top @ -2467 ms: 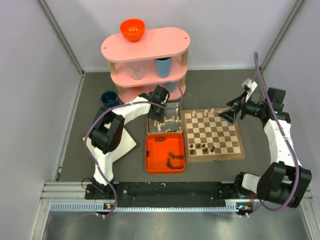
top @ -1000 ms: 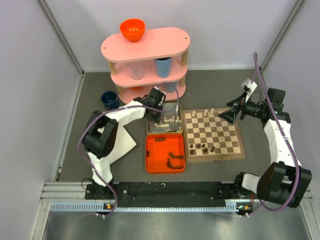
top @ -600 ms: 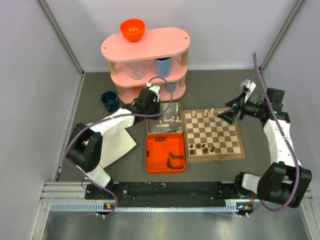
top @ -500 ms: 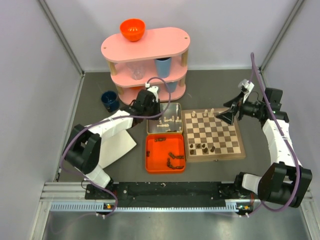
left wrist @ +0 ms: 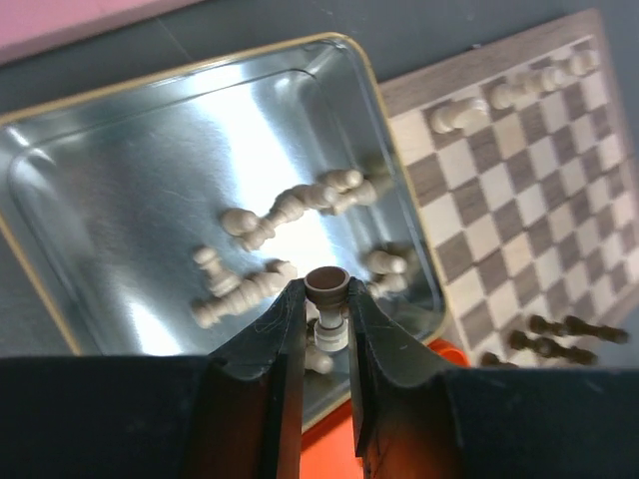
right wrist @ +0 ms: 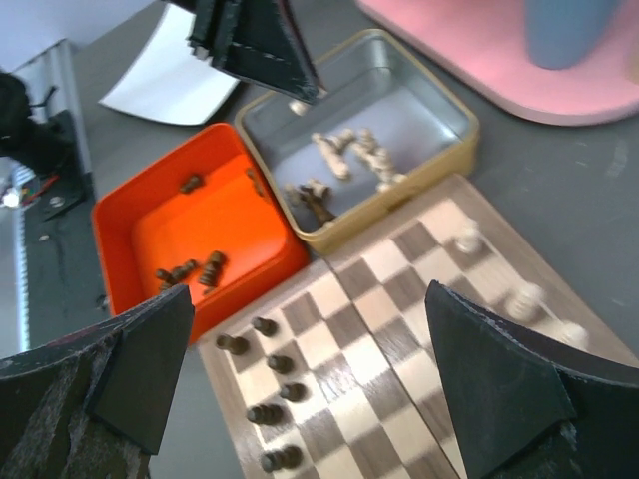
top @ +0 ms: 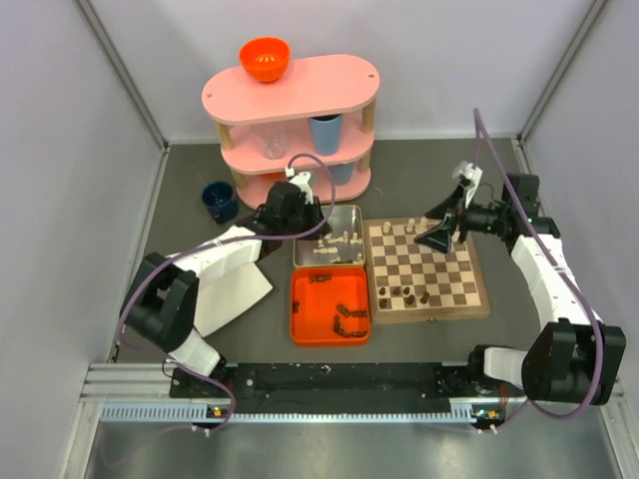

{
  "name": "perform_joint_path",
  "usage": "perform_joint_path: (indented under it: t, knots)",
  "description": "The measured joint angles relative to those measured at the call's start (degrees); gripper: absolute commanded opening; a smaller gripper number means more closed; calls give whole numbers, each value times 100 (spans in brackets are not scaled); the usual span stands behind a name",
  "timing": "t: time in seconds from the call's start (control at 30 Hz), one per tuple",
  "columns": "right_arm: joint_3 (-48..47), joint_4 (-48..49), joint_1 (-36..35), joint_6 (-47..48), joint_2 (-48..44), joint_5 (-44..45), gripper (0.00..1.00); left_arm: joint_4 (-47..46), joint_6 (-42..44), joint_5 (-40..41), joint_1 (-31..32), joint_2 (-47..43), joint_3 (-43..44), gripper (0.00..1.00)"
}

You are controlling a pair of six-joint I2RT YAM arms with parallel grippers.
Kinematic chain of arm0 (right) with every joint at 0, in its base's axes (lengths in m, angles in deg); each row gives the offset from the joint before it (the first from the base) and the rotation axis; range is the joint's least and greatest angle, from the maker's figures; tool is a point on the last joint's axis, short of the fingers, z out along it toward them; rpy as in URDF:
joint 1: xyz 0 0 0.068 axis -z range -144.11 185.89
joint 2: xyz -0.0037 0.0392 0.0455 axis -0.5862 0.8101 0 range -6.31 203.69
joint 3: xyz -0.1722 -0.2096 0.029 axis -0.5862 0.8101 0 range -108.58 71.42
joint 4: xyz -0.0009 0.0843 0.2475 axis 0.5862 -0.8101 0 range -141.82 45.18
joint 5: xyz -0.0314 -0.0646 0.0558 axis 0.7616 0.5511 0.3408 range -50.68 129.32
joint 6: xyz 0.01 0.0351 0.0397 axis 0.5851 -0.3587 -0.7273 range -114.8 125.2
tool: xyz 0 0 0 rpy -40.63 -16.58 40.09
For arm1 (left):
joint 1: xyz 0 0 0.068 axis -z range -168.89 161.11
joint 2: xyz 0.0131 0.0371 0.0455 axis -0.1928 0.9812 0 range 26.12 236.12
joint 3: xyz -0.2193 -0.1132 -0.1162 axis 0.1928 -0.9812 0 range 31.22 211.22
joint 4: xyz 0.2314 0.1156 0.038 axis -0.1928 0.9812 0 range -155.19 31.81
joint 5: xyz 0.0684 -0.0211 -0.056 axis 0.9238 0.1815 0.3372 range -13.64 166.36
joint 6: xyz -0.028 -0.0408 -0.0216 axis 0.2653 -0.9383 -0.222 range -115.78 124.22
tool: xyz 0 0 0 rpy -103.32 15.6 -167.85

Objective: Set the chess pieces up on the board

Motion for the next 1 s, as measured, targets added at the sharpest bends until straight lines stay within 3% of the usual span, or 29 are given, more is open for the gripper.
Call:
perform_joint_path:
  t: [0.2,0.47,0.67,1.0]
  knots:
    - [94,433,-1003,-586,256,0,99,-1198,-1091,-568,2,-640,-815,16]
    - [767,2629,-1971,-3141,264,813,94,-3427,-2962,-575,179,-1075,-1803,15]
    - [776,3442,-2437,-4205,361,1458,79,-4044,-3869,37,737,-1075,-1961,15]
    - [776,3550,-2660,-4516,529,2002,52,-4295,-4409,682,1222,-977,-1950,15]
